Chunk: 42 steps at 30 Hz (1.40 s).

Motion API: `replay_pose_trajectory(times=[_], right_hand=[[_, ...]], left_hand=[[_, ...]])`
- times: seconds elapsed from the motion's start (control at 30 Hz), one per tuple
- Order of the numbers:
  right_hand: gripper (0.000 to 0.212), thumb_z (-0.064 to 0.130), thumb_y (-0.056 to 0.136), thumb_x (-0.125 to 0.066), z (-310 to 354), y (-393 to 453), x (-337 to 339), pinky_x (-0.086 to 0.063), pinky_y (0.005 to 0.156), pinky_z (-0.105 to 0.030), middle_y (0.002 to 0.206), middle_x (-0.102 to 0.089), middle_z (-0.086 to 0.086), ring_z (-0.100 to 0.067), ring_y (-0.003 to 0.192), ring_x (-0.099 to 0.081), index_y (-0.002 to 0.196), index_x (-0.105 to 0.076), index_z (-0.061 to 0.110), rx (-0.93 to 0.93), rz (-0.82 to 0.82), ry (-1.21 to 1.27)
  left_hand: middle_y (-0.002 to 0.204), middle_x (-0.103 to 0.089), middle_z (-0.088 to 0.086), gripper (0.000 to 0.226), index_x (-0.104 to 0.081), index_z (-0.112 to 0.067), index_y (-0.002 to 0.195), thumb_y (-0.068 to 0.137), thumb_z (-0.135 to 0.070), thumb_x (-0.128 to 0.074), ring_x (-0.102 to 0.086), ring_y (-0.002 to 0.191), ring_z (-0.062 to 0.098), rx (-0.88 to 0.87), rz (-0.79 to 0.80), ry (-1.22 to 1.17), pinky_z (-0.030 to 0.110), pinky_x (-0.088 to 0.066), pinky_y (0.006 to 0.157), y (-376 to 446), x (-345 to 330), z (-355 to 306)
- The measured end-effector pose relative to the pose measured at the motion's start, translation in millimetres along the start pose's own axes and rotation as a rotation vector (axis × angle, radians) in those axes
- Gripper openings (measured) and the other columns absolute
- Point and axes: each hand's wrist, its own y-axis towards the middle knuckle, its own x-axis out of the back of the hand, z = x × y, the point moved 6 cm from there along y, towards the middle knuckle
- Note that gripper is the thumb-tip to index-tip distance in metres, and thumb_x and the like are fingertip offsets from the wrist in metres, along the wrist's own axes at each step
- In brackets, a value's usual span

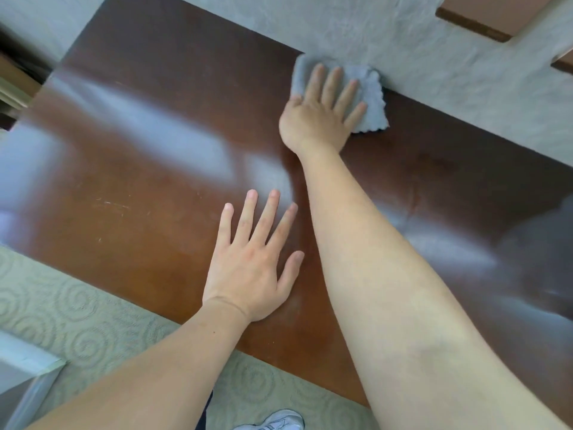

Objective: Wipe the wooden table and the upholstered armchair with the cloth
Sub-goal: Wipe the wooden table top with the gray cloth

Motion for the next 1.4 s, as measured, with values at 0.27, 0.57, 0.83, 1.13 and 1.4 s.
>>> replay_pose_trajectory(times=[0.27, 0.57, 0.83, 1.13, 1.4], right_hand=[[0.058, 0.049, 0.104, -0.017, -17, -22, 3, 0.004, 0.123, -0.048, 0.167, 0.0, 0.004, -0.022, 0.153, 0.006, 0.158, -0.008, 0.032, 0.494, 0.044, -0.149], [0.06, 0.048, 0.104, -0.017, -160, -142, 12, -0.005, 0.123, -0.054, 0.168, -0.003, -0.004, -0.028, 0.153, 0.003, 0.159, -0.007, 0.026, 0.022, -0.111, -0.103], [0.061, 0.048, 0.103, -0.025, -153, -249, -22, -0.01, 0.122, -0.056, 0.167, -0.006, -0.002, -0.027, 0.154, 0.0, 0.159, -0.012, 0.028, 0.185, -0.02, -0.171], [0.059, 0.046, 0.105, -0.015, -115, -69, 14, 0.0, 0.122, -0.055, 0.168, -0.002, -0.003, -0.031, 0.153, 0.005, 0.159, -0.006, 0.026, 0.09, -0.09, -0.143], [0.061, 0.049, 0.104, -0.023, -121, -199, 9, -0.005, 0.122, -0.053, 0.167, -0.007, -0.004, -0.029, 0.154, -0.001, 0.159, -0.012, 0.026, -0.004, -0.229, -0.109]], left_hand=[[0.168, -0.018, 0.008, 0.075, -0.024, -0.024, 0.16, 0.095, -0.06, -0.034, -0.01, 0.155, 0.035, 0.004, -0.001, 0.013, 0.061, -0.013, 0.122, -1, 0, 0], [0.169, -0.015, 0.008, 0.076, -0.02, -0.024, 0.161, 0.095, -0.061, -0.029, -0.01, 0.155, 0.036, 0.01, 0.013, 0.048, 0.061, -0.011, 0.122, -1, 0, 0], [0.169, -0.013, 0.008, 0.076, -0.017, -0.024, 0.161, 0.096, -0.061, -0.026, -0.009, 0.155, 0.036, 0.014, 0.007, 0.055, 0.06, -0.01, 0.122, -1, 1, -1], [0.169, -0.014, 0.009, 0.076, -0.017, -0.023, 0.161, 0.096, -0.062, -0.024, -0.008, 0.155, 0.036, 0.004, -0.025, 0.042, 0.061, -0.01, 0.122, -1, -1, -1], [0.17, -0.008, 0.008, 0.081, -0.012, -0.015, 0.161, 0.096, -0.063, -0.018, -0.003, 0.156, 0.033, -0.052, -0.044, 0.017, 0.058, -0.007, 0.124, 5, 21, -5]])
